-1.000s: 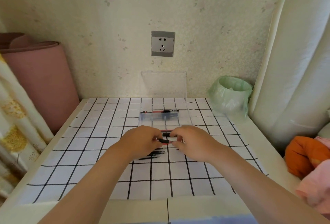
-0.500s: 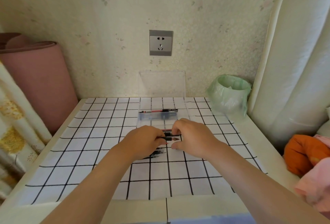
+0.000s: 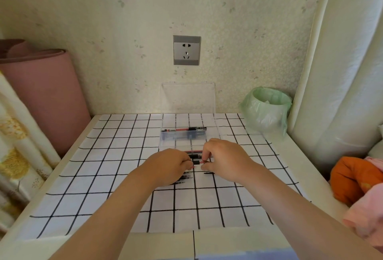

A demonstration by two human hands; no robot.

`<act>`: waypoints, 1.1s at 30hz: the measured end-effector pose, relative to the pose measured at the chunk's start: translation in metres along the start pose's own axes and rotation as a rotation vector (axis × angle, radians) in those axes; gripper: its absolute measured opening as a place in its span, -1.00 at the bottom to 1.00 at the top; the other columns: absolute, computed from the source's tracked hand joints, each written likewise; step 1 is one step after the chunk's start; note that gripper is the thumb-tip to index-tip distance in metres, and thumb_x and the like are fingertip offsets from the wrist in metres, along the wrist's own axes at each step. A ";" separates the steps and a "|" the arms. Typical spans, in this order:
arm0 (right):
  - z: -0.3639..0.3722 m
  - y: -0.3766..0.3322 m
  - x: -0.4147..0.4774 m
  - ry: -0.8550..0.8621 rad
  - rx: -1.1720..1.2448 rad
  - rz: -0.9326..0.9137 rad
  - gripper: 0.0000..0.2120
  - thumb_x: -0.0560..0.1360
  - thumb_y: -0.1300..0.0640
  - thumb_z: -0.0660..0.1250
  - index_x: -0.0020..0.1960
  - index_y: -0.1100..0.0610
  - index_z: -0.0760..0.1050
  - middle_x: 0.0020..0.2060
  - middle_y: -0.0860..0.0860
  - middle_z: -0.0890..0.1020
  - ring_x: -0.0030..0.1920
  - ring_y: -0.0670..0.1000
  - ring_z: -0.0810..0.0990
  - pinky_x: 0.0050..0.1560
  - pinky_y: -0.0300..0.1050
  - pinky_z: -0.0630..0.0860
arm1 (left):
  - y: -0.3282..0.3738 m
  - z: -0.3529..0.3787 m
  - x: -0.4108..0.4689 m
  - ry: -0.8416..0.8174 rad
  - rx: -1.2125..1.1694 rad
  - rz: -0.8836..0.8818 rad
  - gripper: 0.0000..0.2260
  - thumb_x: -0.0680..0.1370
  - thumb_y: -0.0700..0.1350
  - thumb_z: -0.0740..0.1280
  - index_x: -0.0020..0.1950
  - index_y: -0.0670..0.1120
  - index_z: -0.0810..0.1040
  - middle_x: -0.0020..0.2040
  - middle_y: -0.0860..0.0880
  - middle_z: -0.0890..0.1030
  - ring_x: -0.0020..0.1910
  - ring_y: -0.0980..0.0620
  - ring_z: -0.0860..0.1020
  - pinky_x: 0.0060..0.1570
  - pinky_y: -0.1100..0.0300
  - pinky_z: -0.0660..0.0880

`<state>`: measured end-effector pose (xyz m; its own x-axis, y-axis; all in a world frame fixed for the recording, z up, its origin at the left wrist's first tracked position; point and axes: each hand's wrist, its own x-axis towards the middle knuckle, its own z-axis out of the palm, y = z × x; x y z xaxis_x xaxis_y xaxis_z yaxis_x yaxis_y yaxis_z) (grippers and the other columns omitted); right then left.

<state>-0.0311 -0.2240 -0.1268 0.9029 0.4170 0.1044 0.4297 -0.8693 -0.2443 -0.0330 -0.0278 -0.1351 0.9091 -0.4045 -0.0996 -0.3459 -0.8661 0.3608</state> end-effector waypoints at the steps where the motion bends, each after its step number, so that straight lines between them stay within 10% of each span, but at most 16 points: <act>1: 0.000 0.000 0.000 -0.004 0.007 -0.004 -0.84 0.48 -0.08 0.41 -0.01 -0.05 0.54 -0.07 -0.13 0.52 -0.08 -0.06 0.52 -0.14 -0.13 0.40 | 0.000 0.000 -0.001 0.017 -0.002 0.006 -0.79 0.64 0.12 0.15 0.04 0.12 0.55 -0.23 0.13 0.50 -0.21 0.12 0.48 -0.22 0.18 0.39; 25: -0.012 0.027 -0.003 -0.182 -0.229 0.217 -0.85 0.55 0.09 0.23 -0.01 0.00 0.58 -0.08 -0.06 0.63 -0.05 0.03 0.59 -0.06 -0.07 0.54 | -0.010 -0.016 -0.001 0.277 0.431 -0.294 -0.89 0.57 -0.04 0.23 0.01 0.05 0.55 -0.23 0.09 0.55 -0.27 0.10 0.51 -0.35 0.25 0.35; 33: -0.002 0.004 0.000 -0.033 -0.066 0.058 -0.88 0.55 -0.02 0.29 -0.01 -0.05 0.59 -0.12 -0.12 0.54 -0.12 -0.03 0.51 -0.17 -0.13 0.38 | 0.007 -0.004 0.002 0.360 0.191 0.039 -0.83 0.59 0.12 0.26 0.09 0.15 0.60 -0.06 0.14 0.53 -0.18 0.14 0.51 -0.26 0.21 0.44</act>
<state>-0.0291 -0.2276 -0.1262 0.9257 0.3734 0.0601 0.3779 -0.9072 -0.1850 -0.0331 -0.0333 -0.1293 0.9059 -0.3391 0.2538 -0.3879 -0.9048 0.1756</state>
